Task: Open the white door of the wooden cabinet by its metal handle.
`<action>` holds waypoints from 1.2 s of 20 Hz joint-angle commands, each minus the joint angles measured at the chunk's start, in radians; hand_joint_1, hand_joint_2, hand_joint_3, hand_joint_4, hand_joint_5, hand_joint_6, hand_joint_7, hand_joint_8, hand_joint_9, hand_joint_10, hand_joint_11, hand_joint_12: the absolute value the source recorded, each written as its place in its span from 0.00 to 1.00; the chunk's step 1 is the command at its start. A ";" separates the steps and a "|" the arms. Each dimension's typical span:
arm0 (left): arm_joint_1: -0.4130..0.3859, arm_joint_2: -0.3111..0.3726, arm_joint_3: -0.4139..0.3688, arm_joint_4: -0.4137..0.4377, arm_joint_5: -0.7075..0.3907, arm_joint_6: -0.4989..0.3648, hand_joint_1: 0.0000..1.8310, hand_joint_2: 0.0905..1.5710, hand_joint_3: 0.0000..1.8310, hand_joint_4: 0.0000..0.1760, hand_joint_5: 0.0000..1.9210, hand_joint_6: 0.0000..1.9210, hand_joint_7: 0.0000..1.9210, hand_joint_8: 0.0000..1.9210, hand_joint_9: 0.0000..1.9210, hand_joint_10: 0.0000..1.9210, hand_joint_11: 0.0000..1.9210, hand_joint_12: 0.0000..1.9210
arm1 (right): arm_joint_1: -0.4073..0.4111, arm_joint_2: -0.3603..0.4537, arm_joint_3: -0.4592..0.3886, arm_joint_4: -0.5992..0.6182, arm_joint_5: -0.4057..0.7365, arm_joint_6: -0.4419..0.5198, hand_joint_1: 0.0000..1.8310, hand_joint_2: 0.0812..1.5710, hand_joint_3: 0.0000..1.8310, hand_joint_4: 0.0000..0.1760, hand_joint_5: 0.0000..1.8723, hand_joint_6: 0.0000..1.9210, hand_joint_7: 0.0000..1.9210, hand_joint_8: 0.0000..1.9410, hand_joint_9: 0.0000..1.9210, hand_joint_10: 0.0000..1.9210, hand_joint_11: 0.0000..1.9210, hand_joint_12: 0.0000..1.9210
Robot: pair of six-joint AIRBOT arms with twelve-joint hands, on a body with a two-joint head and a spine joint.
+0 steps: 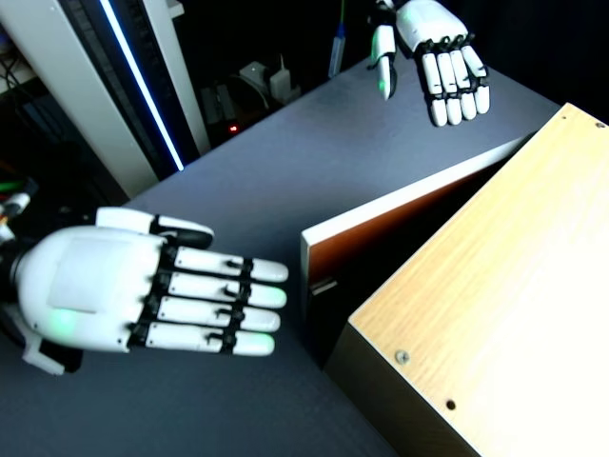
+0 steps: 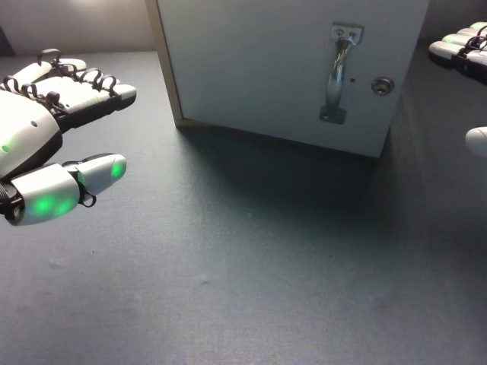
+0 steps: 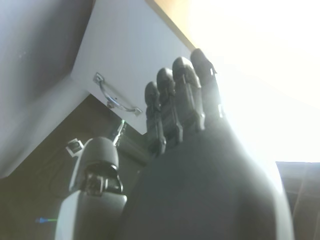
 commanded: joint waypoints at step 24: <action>0.020 -0.001 0.006 -0.019 -0.132 -0.018 0.06 0.95 0.00 0.00 0.14 0.00 0.14 0.00 0.12 0.00 0.05 0.14 | 0.095 -0.038 0.015 -0.025 0.080 -0.001 0.01 0.87 0.00 0.00 0.00 0.00 0.00 0.00 0.00 0.00 0.00 0.00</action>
